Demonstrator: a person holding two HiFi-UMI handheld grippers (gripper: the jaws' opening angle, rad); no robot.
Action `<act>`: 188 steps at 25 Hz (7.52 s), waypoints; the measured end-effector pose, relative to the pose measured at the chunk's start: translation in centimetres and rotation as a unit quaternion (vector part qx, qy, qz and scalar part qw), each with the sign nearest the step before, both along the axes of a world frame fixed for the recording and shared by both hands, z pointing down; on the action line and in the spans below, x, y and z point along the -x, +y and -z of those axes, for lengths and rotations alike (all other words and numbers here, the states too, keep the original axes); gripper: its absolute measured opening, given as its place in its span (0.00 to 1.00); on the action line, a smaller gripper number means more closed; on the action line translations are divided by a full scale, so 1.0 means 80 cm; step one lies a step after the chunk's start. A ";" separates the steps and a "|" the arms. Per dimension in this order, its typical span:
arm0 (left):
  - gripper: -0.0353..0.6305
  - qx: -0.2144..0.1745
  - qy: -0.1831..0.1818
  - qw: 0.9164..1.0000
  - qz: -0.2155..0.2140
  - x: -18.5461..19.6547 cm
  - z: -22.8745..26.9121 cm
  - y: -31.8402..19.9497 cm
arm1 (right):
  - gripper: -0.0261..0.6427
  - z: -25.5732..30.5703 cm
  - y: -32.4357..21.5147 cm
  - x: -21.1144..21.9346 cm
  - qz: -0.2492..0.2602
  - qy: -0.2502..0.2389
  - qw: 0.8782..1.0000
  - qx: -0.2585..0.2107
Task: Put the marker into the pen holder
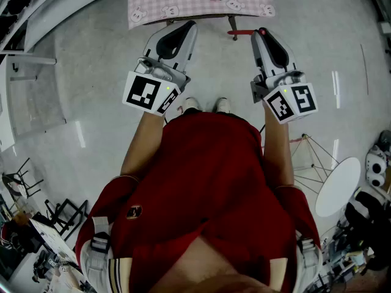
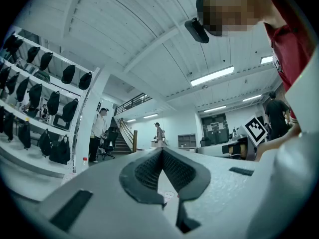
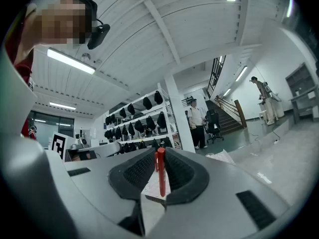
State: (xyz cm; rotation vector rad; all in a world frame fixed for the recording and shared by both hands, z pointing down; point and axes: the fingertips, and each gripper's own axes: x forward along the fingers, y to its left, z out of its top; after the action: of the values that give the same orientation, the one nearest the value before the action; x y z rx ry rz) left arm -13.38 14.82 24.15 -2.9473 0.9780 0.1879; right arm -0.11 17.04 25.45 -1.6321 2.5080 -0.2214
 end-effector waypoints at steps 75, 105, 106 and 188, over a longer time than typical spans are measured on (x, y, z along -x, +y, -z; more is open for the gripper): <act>0.06 0.036 -0.037 0.990 0.134 -0.153 -0.076 -0.352 | 0.13 -0.094 -0.397 -0.147 0.128 0.064 0.989 0.026; 0.06 0.062 -0.037 0.994 0.077 -0.144 -0.126 -0.414 | 0.13 -0.197 -0.453 -0.114 0.083 0.116 0.986 0.090; 0.06 0.063 -0.038 0.994 0.075 -0.145 -0.128 -0.416 | 0.13 -0.201 -0.455 -0.114 0.082 0.117 0.985 0.092; 0.06 0.079 -0.064 0.994 0.046 -0.150 -0.148 -0.416 | 0.22 -0.305 -0.466 -0.122 0.063 0.163 0.970 0.170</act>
State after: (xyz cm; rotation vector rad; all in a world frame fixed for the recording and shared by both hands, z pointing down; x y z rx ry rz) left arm -1.34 -18.44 35.95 -2.9978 1.1567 -0.0850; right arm 9.63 -20.26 49.84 -1.7512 2.9640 -0.4538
